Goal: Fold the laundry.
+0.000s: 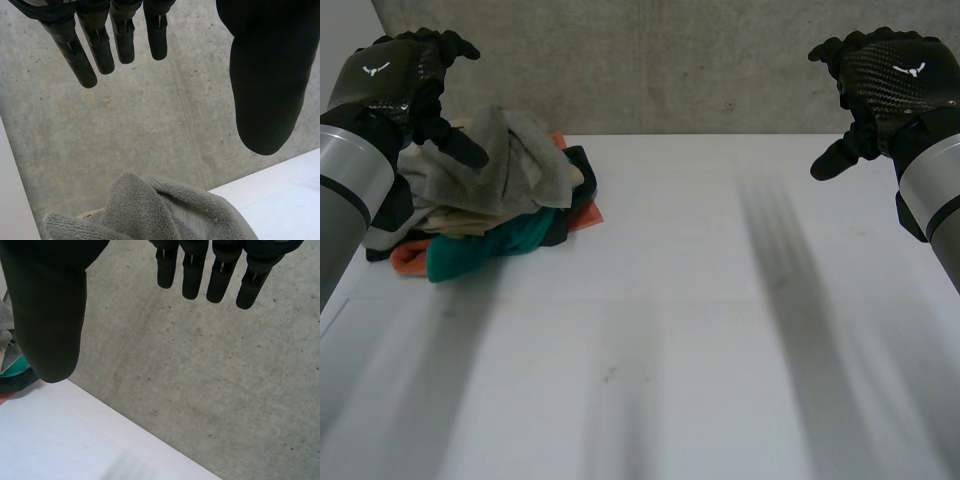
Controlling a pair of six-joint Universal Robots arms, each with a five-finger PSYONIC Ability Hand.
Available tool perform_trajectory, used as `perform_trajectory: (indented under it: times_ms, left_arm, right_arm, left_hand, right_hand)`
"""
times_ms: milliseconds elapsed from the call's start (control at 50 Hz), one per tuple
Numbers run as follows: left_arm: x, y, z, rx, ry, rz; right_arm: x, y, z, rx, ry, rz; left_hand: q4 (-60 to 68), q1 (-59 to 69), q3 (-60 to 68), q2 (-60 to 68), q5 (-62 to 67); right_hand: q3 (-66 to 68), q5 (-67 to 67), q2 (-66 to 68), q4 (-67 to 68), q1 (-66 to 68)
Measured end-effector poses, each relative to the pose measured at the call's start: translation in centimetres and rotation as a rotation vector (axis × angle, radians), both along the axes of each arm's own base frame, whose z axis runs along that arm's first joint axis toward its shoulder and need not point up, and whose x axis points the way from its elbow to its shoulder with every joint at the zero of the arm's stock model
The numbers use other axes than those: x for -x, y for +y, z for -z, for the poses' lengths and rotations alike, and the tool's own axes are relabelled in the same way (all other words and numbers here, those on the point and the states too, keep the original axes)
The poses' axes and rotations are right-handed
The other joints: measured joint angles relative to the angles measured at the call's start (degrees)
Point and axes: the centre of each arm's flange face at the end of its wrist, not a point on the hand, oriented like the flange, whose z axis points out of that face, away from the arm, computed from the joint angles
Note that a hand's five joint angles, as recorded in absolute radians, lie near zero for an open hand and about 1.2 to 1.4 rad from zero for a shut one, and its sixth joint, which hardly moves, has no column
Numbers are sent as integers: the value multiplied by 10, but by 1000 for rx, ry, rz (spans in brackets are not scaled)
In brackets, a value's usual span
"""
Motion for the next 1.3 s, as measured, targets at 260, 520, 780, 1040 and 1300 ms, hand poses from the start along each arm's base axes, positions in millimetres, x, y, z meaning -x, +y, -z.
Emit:
perform_trajectory:
  times_ms: [260, 520, 780, 1040, 1300]
  left_arm:
    - [3, -28, 10, 43, -62, -26]
    - [-25, -146, 96, 137, -590, -209]
    - [23, -138, 97, 249, -604, -48]
    - [76, -17, -3, 273, -49, 231]
    - [160, 69, 121, -144, -47, 691]
  right_arm:
    - [0, 0, 0, 7, 7, -6]
    - [-1, 0, 1, 4, 9, -11]
    - [0, -3, 5, -4, 17, -5]
    - [3, -5, -3, 19, 8, 7]
    - [5, -8, -3, 22, 15, 16]
  left_hand:
    - [-65, -65, -57, -59, -52]
    - [-65, -65, -57, -59, -52]
    - [503, 478, 500, 504, 467]
    - [506, 478, 506, 509, 467]
    - [371, 330, 362, 363, 344]
  right_hand:
    - [-55, -50, -59, -56, -46]
    - [-55, -50, -59, -56, -46]
    - [-55, -50, -59, -56, -46]
    - [-55, -50, -59, -56, -46]
    - [-55, -50, -59, -56, -46]
